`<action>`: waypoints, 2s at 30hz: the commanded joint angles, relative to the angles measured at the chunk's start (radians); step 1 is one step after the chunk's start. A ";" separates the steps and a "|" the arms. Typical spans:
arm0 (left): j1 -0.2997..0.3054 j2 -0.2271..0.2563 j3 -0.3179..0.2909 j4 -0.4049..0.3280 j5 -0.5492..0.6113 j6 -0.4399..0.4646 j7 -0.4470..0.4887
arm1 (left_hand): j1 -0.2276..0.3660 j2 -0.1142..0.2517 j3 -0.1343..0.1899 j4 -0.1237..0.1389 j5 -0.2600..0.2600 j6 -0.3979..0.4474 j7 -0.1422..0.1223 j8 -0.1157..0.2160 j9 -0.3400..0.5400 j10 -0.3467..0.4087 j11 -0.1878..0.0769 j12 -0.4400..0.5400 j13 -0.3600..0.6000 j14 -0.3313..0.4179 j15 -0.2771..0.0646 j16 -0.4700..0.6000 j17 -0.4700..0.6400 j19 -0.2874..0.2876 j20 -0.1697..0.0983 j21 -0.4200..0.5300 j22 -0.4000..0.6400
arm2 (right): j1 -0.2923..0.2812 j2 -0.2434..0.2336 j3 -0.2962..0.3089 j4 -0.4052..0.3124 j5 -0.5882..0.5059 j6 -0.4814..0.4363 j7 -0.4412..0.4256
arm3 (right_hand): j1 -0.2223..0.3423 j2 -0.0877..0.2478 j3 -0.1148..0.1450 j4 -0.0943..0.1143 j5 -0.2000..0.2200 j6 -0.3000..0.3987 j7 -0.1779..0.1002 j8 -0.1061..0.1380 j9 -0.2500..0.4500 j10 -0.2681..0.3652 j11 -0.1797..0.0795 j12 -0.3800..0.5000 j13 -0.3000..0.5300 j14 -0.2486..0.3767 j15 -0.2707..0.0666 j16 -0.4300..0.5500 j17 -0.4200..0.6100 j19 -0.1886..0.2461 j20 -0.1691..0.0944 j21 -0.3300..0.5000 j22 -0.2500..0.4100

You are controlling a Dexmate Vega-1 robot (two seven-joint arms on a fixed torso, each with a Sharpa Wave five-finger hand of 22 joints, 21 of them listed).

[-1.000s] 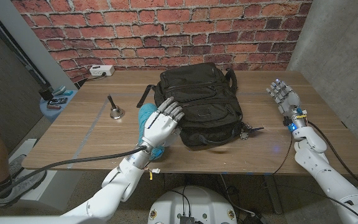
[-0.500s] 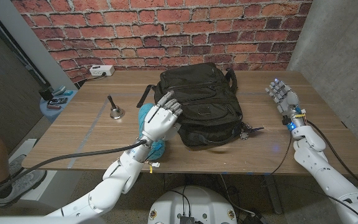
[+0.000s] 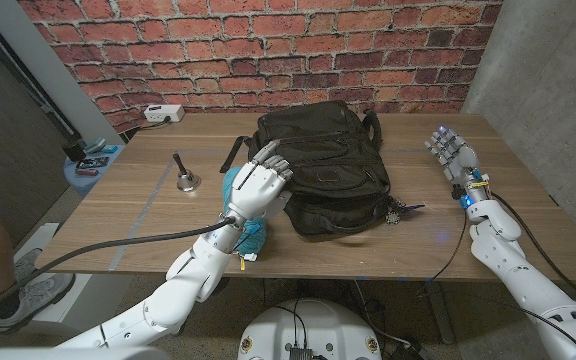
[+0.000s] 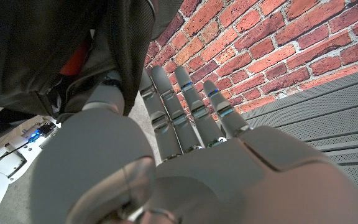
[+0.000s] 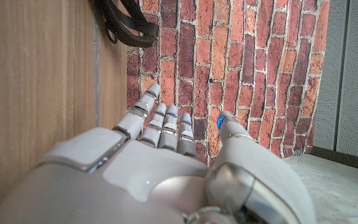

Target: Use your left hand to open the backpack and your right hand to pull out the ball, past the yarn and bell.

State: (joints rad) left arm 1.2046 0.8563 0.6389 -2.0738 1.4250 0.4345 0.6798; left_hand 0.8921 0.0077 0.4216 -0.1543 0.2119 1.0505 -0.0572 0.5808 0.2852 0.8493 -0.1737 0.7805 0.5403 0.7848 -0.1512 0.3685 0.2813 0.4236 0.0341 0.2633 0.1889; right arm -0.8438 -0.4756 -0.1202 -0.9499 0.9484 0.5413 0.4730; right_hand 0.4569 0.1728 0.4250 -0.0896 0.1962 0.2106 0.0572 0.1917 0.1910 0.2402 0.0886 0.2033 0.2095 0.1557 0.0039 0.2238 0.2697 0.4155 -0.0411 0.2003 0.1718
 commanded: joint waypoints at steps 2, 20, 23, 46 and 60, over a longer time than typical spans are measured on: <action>-0.022 -0.015 -0.013 0.014 -0.022 0.009 0.009 | 0.071 0.072 0.008 -0.003 0.008 0.012 -0.003 0.007 -0.003 0.033 -0.010 0.007 -0.004 0.024 -0.006 0.015 0.005 0.016 -0.002 0.007 0.002 | 0.021 0.000 -0.013 0.010 -0.013 -0.019 -0.013 | 0.010 0.005 -0.002 -0.001 0.007 0.008 0.001 0.005 0.001 0.004 0.001 0.004 0.002 0.002 0.002 0.006 -0.001 0.001 0.001 0.000 0.003; -0.120 -0.028 -0.018 0.072 -0.088 -0.038 0.032 | 0.075 0.052 0.002 -0.009 -0.004 0.047 -0.015 0.019 -0.029 0.137 -0.033 -0.017 -0.060 0.072 -0.041 0.039 0.009 0.042 -0.023 0.017 0.004 | 0.033 0.001 -0.025 0.008 -0.029 -0.040 -0.060 | 0.010 0.005 -0.002 -0.001 0.007 0.009 0.001 0.005 0.000 0.004 0.001 0.005 0.002 0.002 0.002 0.007 -0.001 0.001 0.001 0.000 0.003; -0.139 -0.030 -0.017 0.079 -0.098 -0.048 0.023 | 0.076 0.050 0.002 -0.010 -0.005 0.049 -0.012 0.019 -0.032 0.146 -0.033 -0.023 -0.068 0.079 -0.042 0.041 0.008 0.043 -0.024 0.017 0.004 | 0.033 0.000 -0.026 0.006 -0.031 -0.043 -0.067 | 0.010 0.005 -0.002 -0.001 0.007 0.009 0.000 0.005 0.000 0.004 0.002 0.005 0.002 0.001 0.003 0.007 -0.001 0.001 0.001 0.000 0.003; -0.217 -0.065 -0.020 0.097 -0.204 -0.069 -0.047 | 0.077 0.049 0.002 -0.008 -0.009 0.059 -0.016 0.018 -0.050 0.171 -0.033 -0.050 -0.087 0.081 -0.047 0.046 0.009 0.045 -0.026 0.019 0.005 | 0.036 -0.024 -0.044 -0.052 -0.053 -0.098 -0.129 | 0.011 0.005 -0.003 -0.001 0.007 0.009 0.002 0.005 0.000 0.004 0.001 0.005 0.002 0.001 0.002 0.008 -0.001 0.001 0.001 0.000 0.003; -0.249 -0.076 -0.031 0.090 -0.267 -0.083 -0.096 | 0.079 0.047 0.002 -0.008 -0.010 0.063 -0.015 0.018 -0.057 0.179 -0.032 -0.054 -0.078 0.081 -0.045 0.048 0.011 0.043 -0.024 0.018 0.005 | -0.010 -0.047 -0.047 -0.144 -0.060 -0.134 -0.188 | 0.012 0.006 -0.002 -0.001 0.008 0.009 0.000 0.005 0.000 0.005 0.000 0.005 0.002 0.001 0.002 0.008 -0.002 0.001 0.001 0.001 0.003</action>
State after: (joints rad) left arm 0.9826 0.7896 0.6186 -1.9803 1.2097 0.3642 0.6187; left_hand 0.9026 -0.0027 0.4217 -0.1599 0.2031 1.1076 -0.0717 0.5940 0.2274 1.0172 -0.2057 0.7307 0.4570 0.8558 -0.1946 0.4106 0.2905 0.4646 0.0071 0.2788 0.1885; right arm -0.8195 -0.5030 -0.1642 -1.0230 0.8955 0.4364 0.3305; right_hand 0.4622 0.1781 0.4250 -0.0895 0.2001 0.2106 0.0572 0.1917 0.1910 0.2402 0.0886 0.2033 0.2095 0.1557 0.0040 0.2238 0.2644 0.4155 -0.0411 0.2003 0.1718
